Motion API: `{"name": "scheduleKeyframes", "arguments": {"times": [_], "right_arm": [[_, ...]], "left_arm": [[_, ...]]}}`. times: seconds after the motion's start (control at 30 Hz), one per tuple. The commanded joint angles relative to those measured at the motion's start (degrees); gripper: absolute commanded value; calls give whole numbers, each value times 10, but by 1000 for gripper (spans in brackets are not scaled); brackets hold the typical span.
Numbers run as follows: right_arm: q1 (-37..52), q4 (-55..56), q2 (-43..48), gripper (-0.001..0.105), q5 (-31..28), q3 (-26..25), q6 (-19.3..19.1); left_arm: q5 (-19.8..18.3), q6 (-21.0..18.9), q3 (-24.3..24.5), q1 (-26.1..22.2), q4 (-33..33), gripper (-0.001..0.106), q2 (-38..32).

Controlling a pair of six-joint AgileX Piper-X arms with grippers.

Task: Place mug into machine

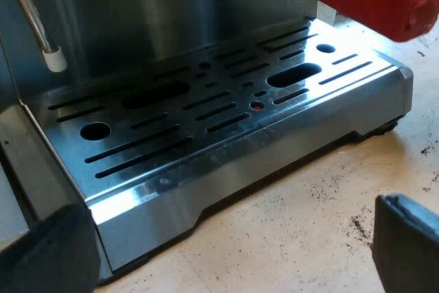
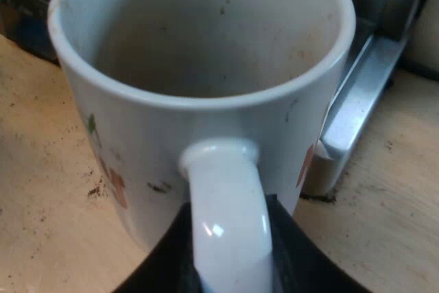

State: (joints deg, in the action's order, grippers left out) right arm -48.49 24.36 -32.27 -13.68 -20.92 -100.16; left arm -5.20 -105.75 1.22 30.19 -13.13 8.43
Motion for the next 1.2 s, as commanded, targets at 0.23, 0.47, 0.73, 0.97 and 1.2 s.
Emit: {"name": "scheduleKeyframes", "arguments": {"times": [0.23,0.47,0.73,0.97,1.2], "right_arm": [[-7,-268,-177,0,-29,2,2],[-7,-428,-329,0,-37,-12,2],[-7,-506,-462,0,-38,-79,2],[-7,-549,-533,0,-46,-122,2],[-7,-551,-566,1,-46,-153,2]], "left_arm": [[8,-5,2,3,9,82,2],[8,-5,2,3,9,82,2],[8,-5,2,3,9,82,2],[8,-5,2,3,9,82,2],[8,-5,2,3,9,82,2]]}}
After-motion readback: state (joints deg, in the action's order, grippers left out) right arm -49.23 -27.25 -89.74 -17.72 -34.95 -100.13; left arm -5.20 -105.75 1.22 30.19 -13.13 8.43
